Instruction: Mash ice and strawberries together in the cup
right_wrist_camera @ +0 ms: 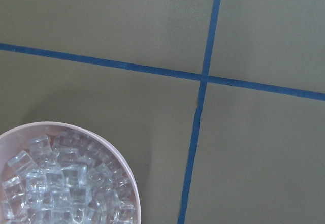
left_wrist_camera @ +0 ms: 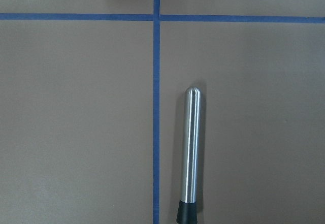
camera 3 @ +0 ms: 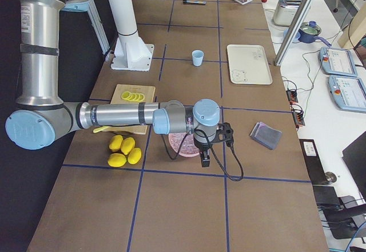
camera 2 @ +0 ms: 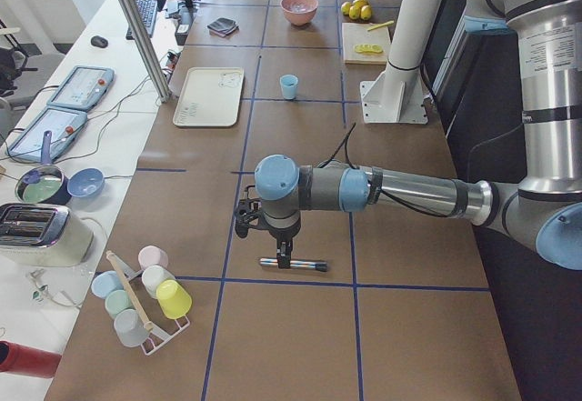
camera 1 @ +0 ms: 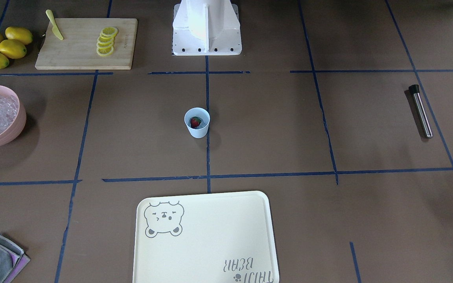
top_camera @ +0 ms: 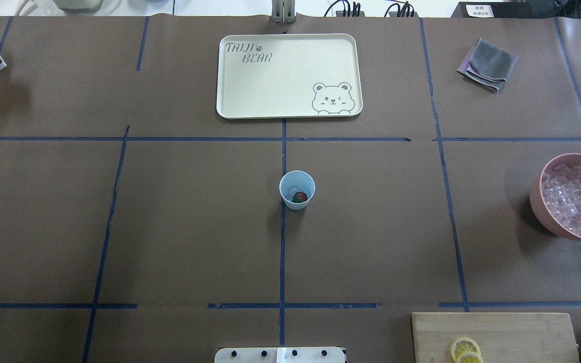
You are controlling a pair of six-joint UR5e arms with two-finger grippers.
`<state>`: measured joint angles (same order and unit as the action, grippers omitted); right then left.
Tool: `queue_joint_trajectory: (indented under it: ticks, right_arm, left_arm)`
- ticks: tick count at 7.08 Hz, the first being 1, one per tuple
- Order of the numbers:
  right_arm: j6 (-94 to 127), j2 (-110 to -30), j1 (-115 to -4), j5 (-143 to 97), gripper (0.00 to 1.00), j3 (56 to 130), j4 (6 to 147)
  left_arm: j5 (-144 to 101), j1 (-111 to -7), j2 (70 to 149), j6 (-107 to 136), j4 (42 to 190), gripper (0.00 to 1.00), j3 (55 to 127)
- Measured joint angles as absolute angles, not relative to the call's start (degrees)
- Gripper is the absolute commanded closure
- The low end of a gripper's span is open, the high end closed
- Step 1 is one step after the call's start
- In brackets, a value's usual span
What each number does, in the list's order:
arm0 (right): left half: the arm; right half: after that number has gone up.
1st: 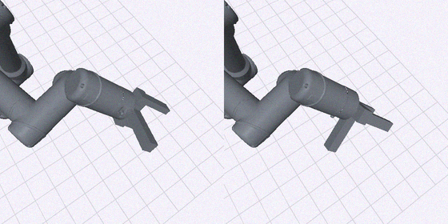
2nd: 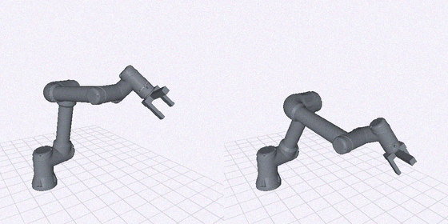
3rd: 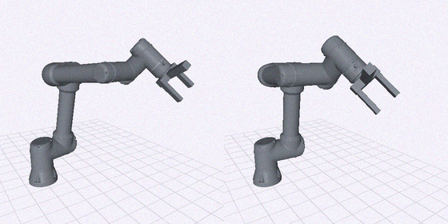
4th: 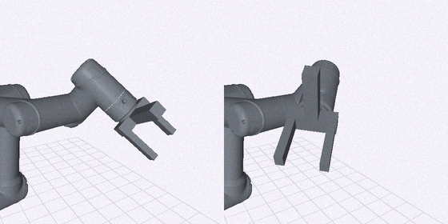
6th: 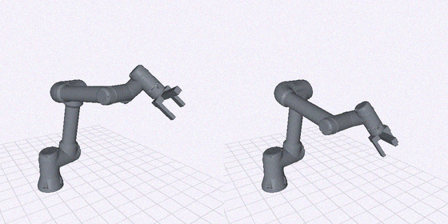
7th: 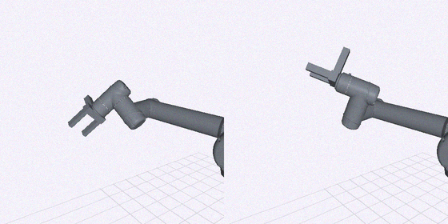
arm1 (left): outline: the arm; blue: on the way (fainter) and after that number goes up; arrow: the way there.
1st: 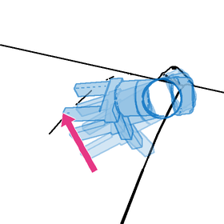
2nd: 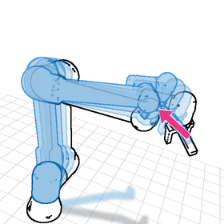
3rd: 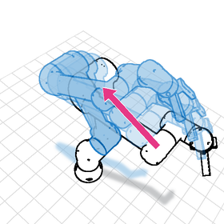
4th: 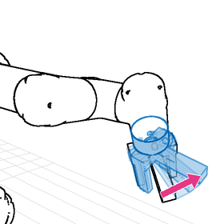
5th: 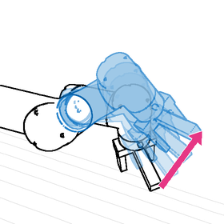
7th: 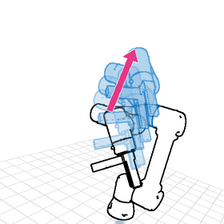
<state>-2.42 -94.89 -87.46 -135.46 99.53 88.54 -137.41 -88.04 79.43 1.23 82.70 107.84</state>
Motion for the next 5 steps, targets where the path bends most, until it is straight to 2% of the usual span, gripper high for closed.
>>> queue_joint_trajectory:
  ticks: [5]
  right_arm:
    - [-2.12,-96.12,-88.05,-134.61,0.00,98.25,88.89]
  left_arm:
    - [-137.35,-87.99,78.51,1.23,81.91,0.00,107.87]
